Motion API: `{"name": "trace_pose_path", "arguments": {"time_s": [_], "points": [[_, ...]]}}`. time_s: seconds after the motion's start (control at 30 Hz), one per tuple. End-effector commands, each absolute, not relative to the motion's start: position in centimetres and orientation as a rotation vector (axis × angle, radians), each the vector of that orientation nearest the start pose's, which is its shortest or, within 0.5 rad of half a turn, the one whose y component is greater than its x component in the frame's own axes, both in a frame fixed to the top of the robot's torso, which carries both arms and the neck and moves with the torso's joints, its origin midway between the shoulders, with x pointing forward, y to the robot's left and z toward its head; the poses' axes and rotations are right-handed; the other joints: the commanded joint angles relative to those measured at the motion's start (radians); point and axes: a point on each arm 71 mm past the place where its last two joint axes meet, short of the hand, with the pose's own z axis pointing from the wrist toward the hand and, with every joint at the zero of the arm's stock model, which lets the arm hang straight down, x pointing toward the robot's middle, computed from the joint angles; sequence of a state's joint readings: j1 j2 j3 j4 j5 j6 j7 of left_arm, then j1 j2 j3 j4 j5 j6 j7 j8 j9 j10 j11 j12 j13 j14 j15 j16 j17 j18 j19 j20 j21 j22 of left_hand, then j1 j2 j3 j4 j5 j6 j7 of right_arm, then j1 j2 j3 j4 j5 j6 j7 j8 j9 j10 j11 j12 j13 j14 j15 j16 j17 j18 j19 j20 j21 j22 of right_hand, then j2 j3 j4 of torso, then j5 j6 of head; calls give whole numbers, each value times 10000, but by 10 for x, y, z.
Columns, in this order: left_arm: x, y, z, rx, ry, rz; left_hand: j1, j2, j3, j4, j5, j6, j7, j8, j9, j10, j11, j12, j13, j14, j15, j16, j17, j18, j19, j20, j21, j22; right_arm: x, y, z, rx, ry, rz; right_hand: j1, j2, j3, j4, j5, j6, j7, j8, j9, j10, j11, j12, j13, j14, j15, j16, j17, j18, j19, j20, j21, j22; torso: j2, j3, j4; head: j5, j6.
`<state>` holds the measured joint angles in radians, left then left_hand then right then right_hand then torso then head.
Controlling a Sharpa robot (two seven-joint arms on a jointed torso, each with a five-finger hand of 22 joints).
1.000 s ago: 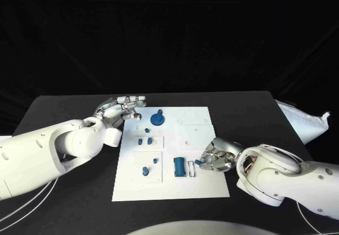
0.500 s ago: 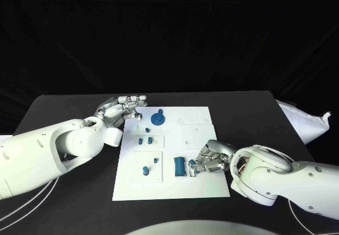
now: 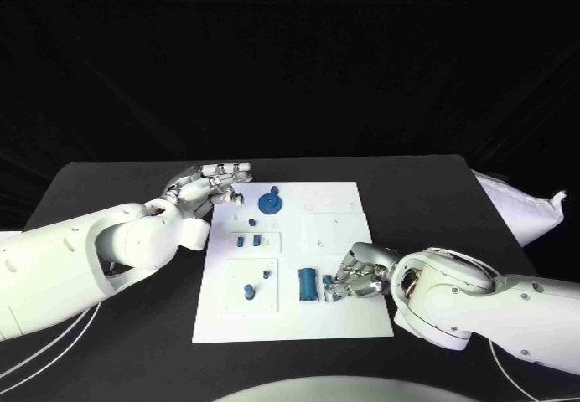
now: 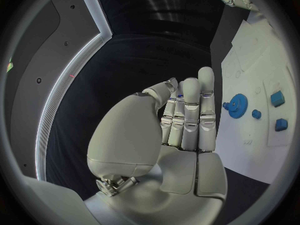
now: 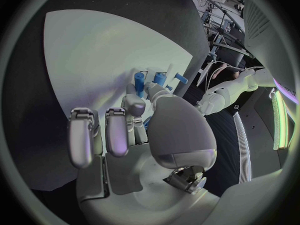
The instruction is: Assemble the parts on the task board
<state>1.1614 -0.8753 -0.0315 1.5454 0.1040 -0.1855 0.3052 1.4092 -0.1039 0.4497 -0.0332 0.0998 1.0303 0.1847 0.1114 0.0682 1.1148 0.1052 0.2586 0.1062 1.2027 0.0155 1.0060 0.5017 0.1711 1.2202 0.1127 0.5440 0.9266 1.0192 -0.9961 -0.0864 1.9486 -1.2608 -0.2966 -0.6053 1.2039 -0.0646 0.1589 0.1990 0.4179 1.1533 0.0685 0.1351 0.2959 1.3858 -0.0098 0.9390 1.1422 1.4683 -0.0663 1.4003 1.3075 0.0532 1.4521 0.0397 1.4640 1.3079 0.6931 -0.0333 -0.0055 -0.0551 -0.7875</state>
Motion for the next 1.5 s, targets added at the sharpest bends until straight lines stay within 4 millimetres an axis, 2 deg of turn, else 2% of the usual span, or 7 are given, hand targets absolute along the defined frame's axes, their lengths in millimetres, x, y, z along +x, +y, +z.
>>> {"name": "trace_pose_path", "arguments": {"time_s": [0.03, 0.33, 0.7, 0.77, 0.93, 1.37, 1.5], "points": [[476, 210, -198, -12824, 15441, -16521, 63, 54, -3, -76, 31, -56, -17, 64, 0, -61, -18, 9, 17, -55, -3, 48, -9, 107, -67, -5, -2, 10, 354, -179, -255, 2043, 21851, 5150, 24, 82, -61, 1, -44, 73, -26, 36, 18, 55, -14, 81, 28, 609, -82, 54, 344, -112, 85, -3, 64, 1065, 14, 6, 8, 34, 11], [476, 209, -198, -12792, 15501, -16531, 63, 54, -3, -76, 31, -56, -17, 64, 0, -61, -18, 9, 17, -55, -3, 48, -9, 107, -67, -5, -2, 10, 354, -178, -254, 2094, 21721, 5213, -30, 155, -160, 88, -94, 144, -46, 78, 50, 117, -30, 229, 138, 619, -95, 92, 395, -124, 117, -16, 92, 1110, 7, -1, 3, 32, 1], [476, 209, -198, -12785, 15535, -16546, 63, 54, -3, -76, 31, -56, -17, 64, 0, -61, -18, 9, 17, -55, -3, 48, -9, 107, -67, -5, -2, 10, 354, -177, -253, 2193, 21537, 5319, -465, 317, -684, 636, 55, 279, -100, 154, 126, 293, -72, 580, 420, 648, -130, 206, 547, -145, 173, -52, 146, 1197, 7, 3, 2, 26, -7], [476, 209, -198, -12786, 15538, -16544, 63, 54, -3, -76, 31, -56, -17, 64, 0, -61, -18, 9, 17, -55, -3, 48, -9, 107, -67, -5, -2, 10, 354, -177, -253, 2181, 21506, 5330, -635, 269, -883, 793, -132, 302, -105, 167, 140, 320, -72, 635, 470, 650, -129, 216, 561, -145, 174, -54, 147, 1200, 8, 2, 3, 28, -11], [476, 210, -198, -12785, 15541, -16536, 63, 54, -3, -76, 31, -56, -17, 64, 0, -61, -18, 9, 17, -55, -3, 48, -9, 107, -67, -5, -2, 10, 353, -177, -252, 2130, 21414, 5358, -1047, 262, -1487, 904, -1198, 347, -138, 206, 192, 378, -96, 765, 608, 654, -148, 246, 602, -148, 180, -67, 154, 1217, -1, -1, 1, 24, -9], [476, 210, -198, -12760, 15549, -16526, 63, 54, -3, -76, 31, -56, -17, 64, 0, -61, -18, 9, 17, -55, -3, 48, -9, 107, -67, -5, -2, 10, 352, -182, -251, 1916, 21410, 5229, -786, 284, -1925, 783, -1676, 323, -144, 221, 243, 374, -100, 750, 665, 653, -154, 251, 611, -151, 188, -75, 162, 1237, 0, 1, -2, 23, 14], [476, 210, -198, -12761, 15552, -16526, 63, 54, -3, -76, 31, -56, -17, 64, 0, -61, -18, 9, 17, -55, -3, 48, -9, 107, -67, -5, -2, 10, 353, -183, -252, 1699, 21444, 5140, 140, 320, -1864, 268, -2080, 295, -142, 224, 269, 347, -107, 699, 670, 646, -168, 233, 591, -146, 174, -82, 149, 1224, 1, 3, -1, 12, 20]]}}
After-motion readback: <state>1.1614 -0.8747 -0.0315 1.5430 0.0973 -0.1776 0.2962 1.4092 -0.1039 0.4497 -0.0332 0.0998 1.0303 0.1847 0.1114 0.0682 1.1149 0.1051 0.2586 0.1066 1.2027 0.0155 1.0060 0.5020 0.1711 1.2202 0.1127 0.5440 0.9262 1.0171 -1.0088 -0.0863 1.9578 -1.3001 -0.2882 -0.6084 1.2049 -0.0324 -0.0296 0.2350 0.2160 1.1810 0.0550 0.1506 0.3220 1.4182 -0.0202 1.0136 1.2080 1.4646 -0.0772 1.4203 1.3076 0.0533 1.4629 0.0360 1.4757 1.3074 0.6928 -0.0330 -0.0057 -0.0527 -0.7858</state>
